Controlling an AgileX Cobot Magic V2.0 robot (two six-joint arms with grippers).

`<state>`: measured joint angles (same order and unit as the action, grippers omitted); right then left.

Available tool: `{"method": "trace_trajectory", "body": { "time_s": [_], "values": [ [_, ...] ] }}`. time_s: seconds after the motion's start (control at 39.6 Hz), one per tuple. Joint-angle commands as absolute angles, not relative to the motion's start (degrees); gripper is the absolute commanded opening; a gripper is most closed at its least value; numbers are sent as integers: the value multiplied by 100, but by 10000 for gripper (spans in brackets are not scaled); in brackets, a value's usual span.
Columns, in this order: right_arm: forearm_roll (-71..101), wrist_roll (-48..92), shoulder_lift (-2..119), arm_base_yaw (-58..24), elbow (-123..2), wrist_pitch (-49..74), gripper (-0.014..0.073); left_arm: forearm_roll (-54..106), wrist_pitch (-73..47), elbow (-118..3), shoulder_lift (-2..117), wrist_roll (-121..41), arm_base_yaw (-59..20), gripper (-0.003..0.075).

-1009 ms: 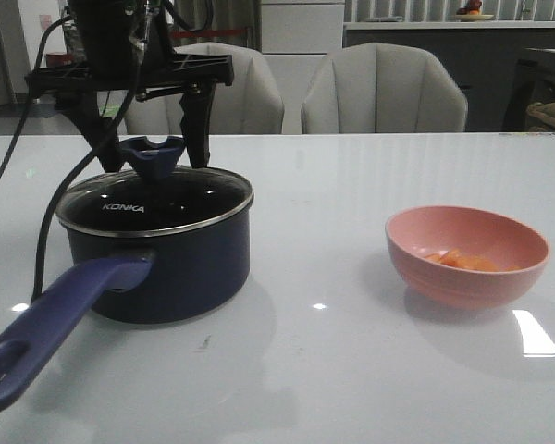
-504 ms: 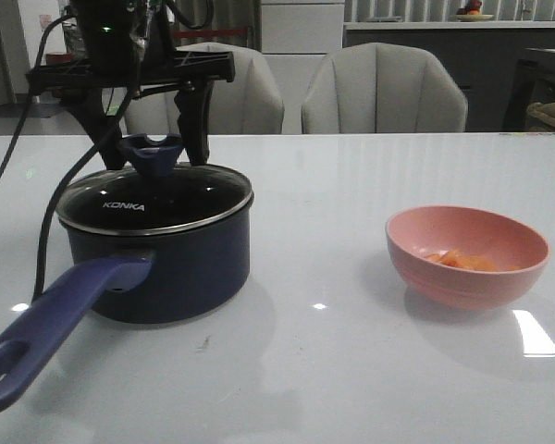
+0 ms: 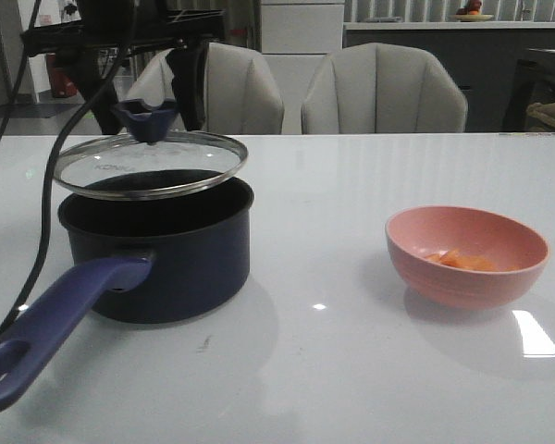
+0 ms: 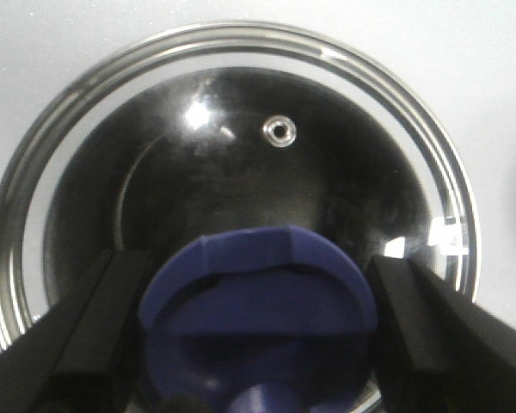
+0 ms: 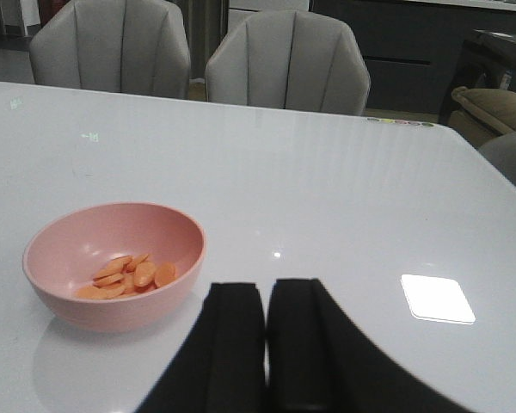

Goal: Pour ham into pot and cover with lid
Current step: 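Lift the glass lid off the pot and set it beside the pot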

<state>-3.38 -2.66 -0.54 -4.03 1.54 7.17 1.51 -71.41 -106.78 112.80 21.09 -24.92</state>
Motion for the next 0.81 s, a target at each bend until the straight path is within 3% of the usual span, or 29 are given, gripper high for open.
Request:
{"method": "trace_trajectory", "body": {
  "time_s": [0.0, 0.33, 0.78],
  "values": [
    [-411, -264, -179, -376, 127, 276, 181, 411, -7269, -10855, 10791, 1834, -2215, 406],
    [-411, -264, -179, -376, 127, 276, 181, -32, -7269, -10312, 9965, 1305, -1166, 406],
    [-411, -264, -179, -376, 127, 276, 181, 519, -6141, -8160, 9350, 508, 608, 406]
  ]
}}
